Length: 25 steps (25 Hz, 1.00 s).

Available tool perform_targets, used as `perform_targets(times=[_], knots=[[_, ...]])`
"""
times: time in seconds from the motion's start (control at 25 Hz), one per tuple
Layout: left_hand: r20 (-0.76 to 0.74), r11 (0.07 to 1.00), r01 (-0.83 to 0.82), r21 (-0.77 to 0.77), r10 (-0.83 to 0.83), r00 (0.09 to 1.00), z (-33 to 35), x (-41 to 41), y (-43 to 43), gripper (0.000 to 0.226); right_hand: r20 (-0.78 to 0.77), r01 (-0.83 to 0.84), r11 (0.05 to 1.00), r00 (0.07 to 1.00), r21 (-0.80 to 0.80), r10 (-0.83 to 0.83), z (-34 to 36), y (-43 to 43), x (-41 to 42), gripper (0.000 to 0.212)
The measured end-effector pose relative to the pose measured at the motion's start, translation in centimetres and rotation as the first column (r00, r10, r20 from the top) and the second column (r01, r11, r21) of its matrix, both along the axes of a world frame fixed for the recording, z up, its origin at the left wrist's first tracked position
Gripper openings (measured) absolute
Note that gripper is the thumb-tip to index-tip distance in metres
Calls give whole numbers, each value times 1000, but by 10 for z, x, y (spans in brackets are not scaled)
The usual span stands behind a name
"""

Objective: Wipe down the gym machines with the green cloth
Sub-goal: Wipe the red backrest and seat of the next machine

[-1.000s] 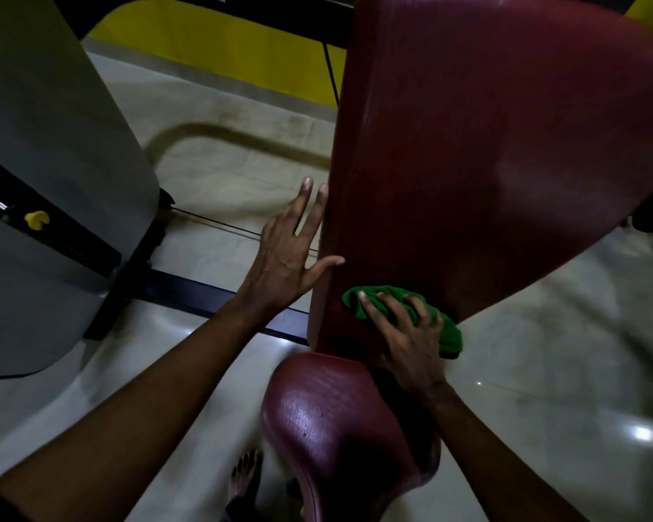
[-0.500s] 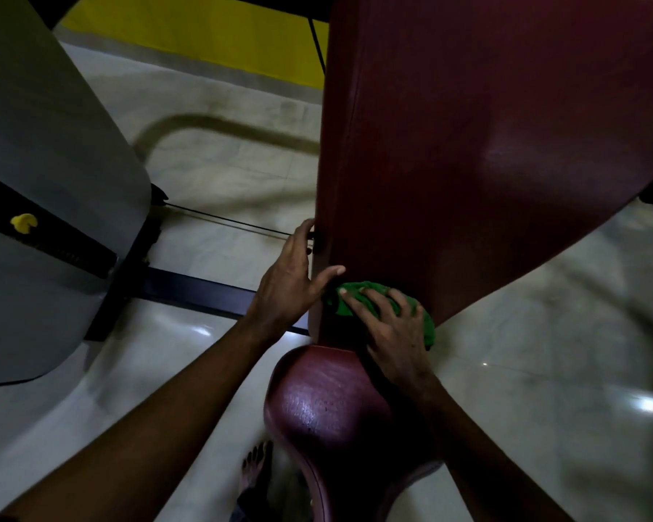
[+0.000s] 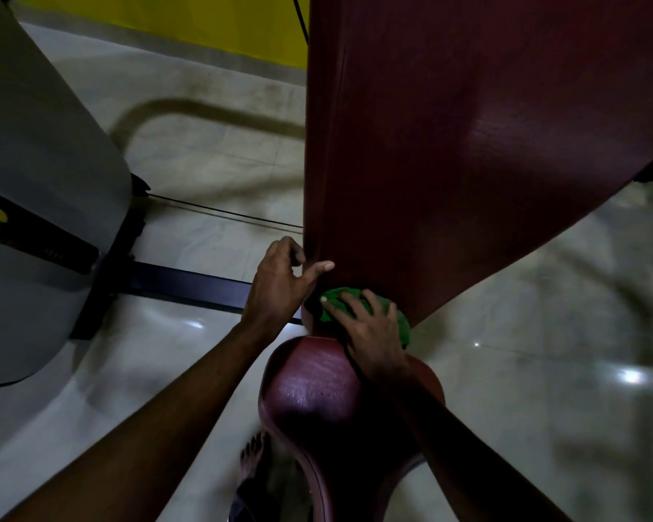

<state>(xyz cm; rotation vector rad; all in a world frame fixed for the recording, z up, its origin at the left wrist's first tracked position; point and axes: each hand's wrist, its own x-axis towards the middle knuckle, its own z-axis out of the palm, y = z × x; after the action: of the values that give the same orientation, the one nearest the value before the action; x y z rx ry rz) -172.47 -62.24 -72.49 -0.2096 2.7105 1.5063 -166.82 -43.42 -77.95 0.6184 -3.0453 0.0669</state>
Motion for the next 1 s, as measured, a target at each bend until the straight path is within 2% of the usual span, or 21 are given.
perform_targets(times=[0.12,0.28,0.4,0.52,0.64,0.76,0.84,0.92,1.0], knots=[[88,996,32,-84,-25,996,-5,8,6,52,40,-126,987,992,102,122,-13,-1,5,55],[169,998,58,-37,-51,984,-11,10,8,49,28,3,997,1000,79,-6,-13,41,14,49],[166,998,55,-38,-48,985,-12,10,9,46,116,105,992,987,75,-113,-8,60,18,50],[186,997,65,-44,-56,981,-20,19,13,47,220,196,980,957,-8,-190,-1,49,13,45],[250,999,-16,-32,24,968,-31,44,15,47,295,265,951,932,-162,-210,25,48,11,45],[277,994,-51,-93,75,958,-44,79,19,36,504,341,916,841,-212,-196,68,71,7,50],[296,984,66,-168,-14,955,-56,99,22,25,701,427,882,691,-202,-174,78,85,6,51],[311,965,169,-201,-101,945,-64,107,20,26,811,452,869,574,-200,-111,71,94,13,52],[307,956,220,-194,-154,939,-69,111,18,41,797,419,900,582,-125,-160,54,90,43,68]])
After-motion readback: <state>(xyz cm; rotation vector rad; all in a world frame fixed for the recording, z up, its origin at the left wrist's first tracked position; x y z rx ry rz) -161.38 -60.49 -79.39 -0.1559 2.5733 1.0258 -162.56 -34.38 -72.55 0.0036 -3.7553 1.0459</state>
